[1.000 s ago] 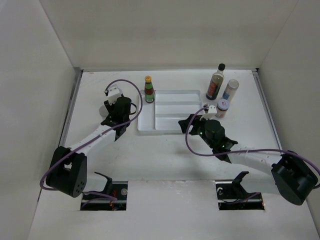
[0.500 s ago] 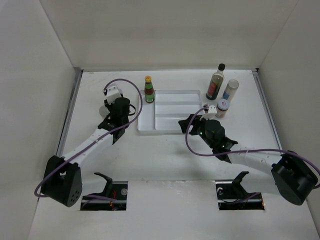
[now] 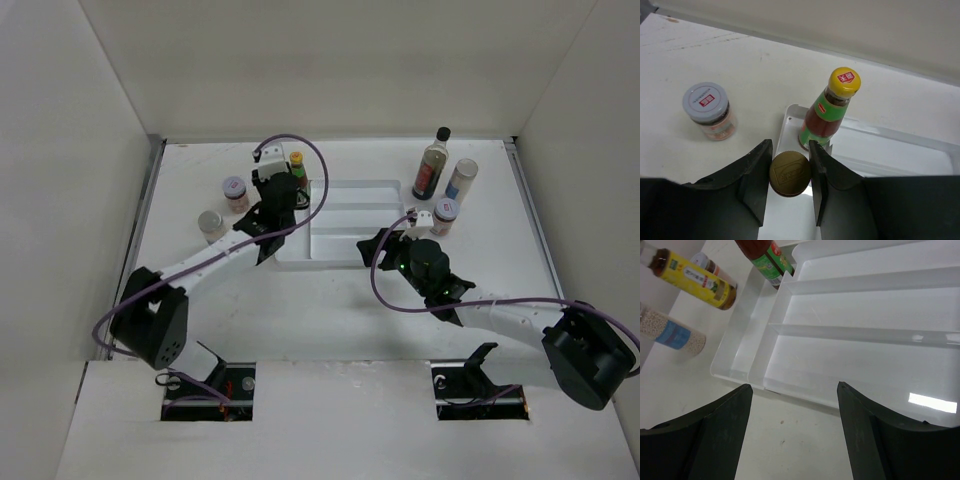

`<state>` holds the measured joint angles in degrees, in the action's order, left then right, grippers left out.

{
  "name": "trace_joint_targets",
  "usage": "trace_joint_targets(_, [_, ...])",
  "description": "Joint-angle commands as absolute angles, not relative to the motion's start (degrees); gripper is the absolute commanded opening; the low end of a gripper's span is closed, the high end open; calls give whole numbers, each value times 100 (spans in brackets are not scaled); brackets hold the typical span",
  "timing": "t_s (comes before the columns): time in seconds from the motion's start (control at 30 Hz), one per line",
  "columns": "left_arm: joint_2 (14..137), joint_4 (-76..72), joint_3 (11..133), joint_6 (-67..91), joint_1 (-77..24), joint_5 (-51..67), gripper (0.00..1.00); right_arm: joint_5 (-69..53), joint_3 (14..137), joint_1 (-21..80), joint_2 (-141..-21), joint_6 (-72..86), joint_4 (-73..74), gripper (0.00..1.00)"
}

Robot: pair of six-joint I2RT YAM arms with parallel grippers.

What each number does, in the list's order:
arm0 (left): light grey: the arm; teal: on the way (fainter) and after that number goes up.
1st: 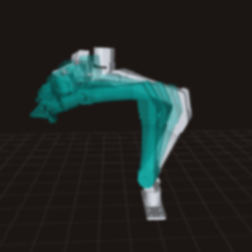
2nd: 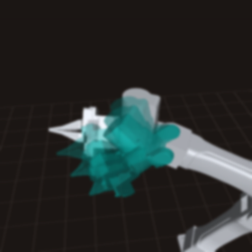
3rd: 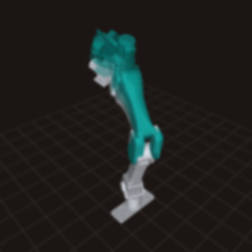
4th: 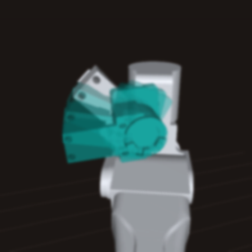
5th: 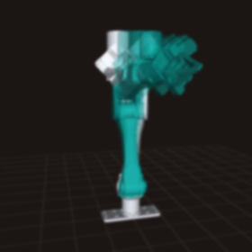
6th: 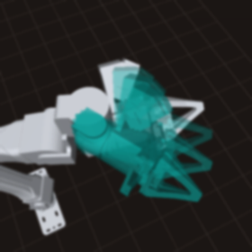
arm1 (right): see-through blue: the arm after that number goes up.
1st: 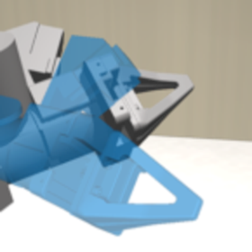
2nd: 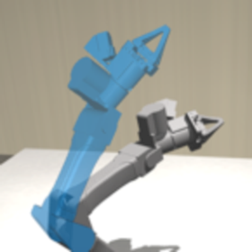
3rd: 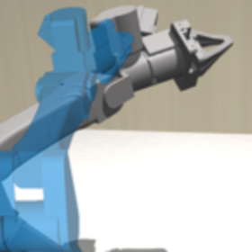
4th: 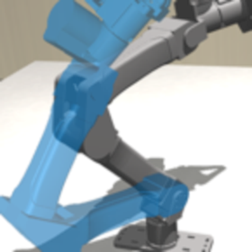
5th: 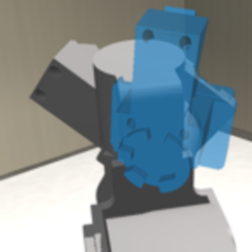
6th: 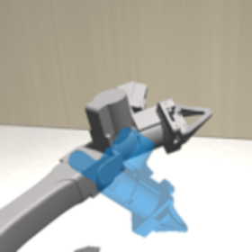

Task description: Organize the condiment bottles

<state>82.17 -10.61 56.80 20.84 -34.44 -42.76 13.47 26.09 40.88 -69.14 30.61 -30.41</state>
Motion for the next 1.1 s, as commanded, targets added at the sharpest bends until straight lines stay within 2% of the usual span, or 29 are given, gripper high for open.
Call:
trace_joint_targets(0.0, [8638,-1705,6274,1925,-3379,-4149,20,1389,2698,4082,-6838,2988,-3278,75])
trace_joint_targets(0.23, [9491,-1749,6890,1793,-3362,-3955,20,1389,2698,4082,-6864,2988,-3313,75])
trace_joint_targets(0.67, [10116,-1854,6865,1696,-3309,-3929,23,1389,2681,4082,-6829,2988,-3296,75])
trace_joint_targets(0.77, [10002,-1942,6645,1758,-3318,-4034,37,1389,2689,4074,-6812,2988,-3269,75])
trace_joint_targets(0.9, [9538,-1995,6329,1758,-3397,-4131,64,1389,2707,4082,-6864,2988,-3252,75])
trace_joint_targets(0.97, [9204,-2013,6153,1758,-3432,-4140,72,1389,2707,4082,-6856,2988,-3269,75])
trace_joint_targets(1.07, [8694,-2021,5837,1767,-3458,-4166,76,1389,2707,4082,-6864,2988,-3252,75])
